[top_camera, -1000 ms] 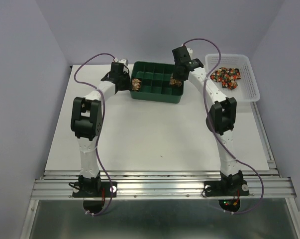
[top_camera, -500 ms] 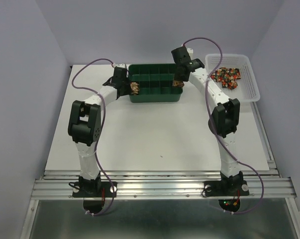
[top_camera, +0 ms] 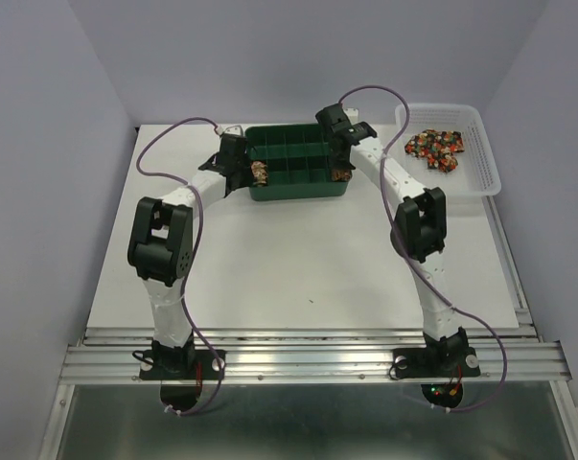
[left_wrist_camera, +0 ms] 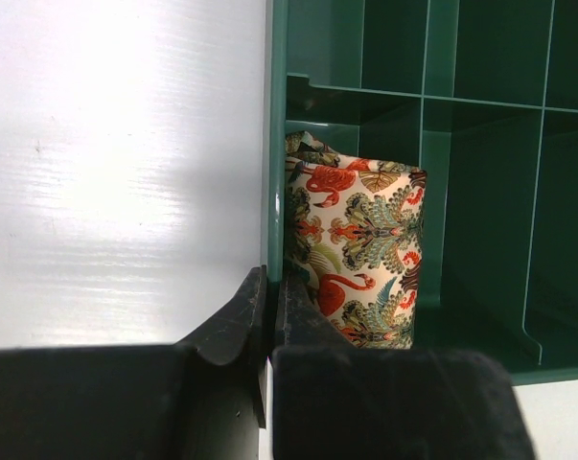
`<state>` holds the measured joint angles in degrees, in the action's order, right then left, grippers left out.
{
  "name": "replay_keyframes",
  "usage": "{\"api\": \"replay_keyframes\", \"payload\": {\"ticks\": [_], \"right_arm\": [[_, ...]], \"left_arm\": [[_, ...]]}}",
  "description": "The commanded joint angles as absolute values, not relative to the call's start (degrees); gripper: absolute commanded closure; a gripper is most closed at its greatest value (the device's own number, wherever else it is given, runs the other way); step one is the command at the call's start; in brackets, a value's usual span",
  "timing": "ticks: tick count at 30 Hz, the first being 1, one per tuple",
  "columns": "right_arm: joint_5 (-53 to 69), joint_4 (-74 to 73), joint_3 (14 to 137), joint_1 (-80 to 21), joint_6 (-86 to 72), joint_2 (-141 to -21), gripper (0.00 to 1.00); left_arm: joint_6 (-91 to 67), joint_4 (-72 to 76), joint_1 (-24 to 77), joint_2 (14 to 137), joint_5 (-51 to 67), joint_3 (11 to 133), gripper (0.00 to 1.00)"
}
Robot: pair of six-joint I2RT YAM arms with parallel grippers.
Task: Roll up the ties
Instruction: Place the rolled tie into the container
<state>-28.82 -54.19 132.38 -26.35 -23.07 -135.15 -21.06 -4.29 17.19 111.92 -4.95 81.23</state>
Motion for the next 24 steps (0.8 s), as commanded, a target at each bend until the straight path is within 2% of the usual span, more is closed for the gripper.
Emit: {"api": "replay_keyframes", "payload": {"ticks": [1,18,20,22,24], "right_arm": [[-30.33,-54.93,136.49,-26.72,-21.19,-136.66,0.99],[-19.51,-53.53,141.07,-25.58,-18.19,-144.23,0.99],[-18.2,-53.09,140.71,-24.88,-18.63,-144.23,0.91],[-18.19,-52.65,139.84,-24.61,-19.07,-143.97,0.9],[-17.85,-51.77,138.69,-24.52,-18.9,-143.18,0.84]], "left_arm": [[-19.25,-5.98,17.4,109.34,-6.6,78.93,1.0],[-15.47,-2.2,17.49,108.37,-5.36,77.7,1.0],[-15.38,-2.29,17.49,108.72,-5.54,77.87,1.0],[-15.29,-2.29,17.4,108.98,-5.62,77.96,1.0],[-15.21,-2.29,17.49,109.16,-6.06,77.96,1.0]]}}
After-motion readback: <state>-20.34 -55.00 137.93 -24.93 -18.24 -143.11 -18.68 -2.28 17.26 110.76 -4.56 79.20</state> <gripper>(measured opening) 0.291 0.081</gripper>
